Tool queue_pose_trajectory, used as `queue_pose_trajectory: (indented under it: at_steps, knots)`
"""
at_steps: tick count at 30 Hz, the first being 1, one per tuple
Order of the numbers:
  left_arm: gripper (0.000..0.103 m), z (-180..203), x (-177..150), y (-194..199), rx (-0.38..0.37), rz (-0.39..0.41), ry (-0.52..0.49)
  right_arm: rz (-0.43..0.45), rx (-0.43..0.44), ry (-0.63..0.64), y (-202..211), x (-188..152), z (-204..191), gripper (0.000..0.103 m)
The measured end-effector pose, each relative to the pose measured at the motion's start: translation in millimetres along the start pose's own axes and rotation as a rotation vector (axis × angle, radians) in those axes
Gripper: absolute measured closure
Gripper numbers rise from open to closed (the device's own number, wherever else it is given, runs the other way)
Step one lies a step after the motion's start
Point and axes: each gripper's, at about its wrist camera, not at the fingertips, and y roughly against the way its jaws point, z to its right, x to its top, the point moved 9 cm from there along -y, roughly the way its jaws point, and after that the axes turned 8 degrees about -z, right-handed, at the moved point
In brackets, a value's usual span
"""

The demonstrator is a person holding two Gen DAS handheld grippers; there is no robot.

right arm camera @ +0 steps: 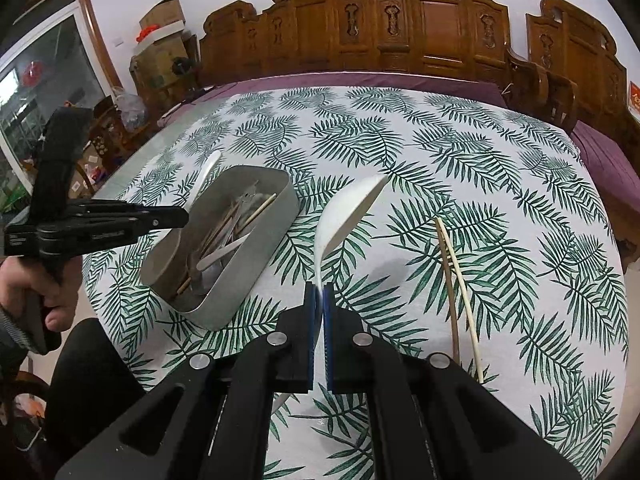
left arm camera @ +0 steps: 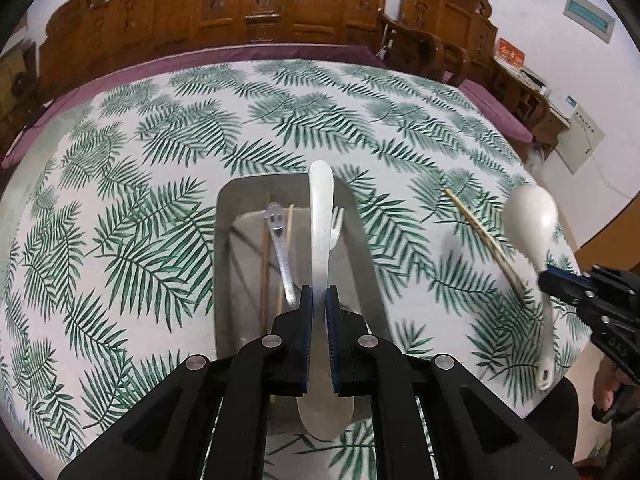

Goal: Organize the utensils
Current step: 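Carry the white spoon into the tray and release it with the left gripper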

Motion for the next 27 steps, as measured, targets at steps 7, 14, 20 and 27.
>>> queue_pose_trajectory:
  at_steps: [7,14,20,27]
  knots:
    - [0.098,-15,1,-24,0.027,-0.031,0.009,-0.010,-0.001,-0.008,-5,-1,4,0.098]
    - [0.100,-21,1,-42,0.038,-0.052,0.006,-0.021,-0.002,-0.015,-10,-4,8,0.098]
    - [0.100,-25,-2,-30,0.036,-0.030,0.003,-0.016,0.005,0.000,-11,2,1,0.098]
    - [0.100,-37,-11,-5,0.018,0.010,0.033,-0.002,0.028,0.045,-13,25,-28,0.098]
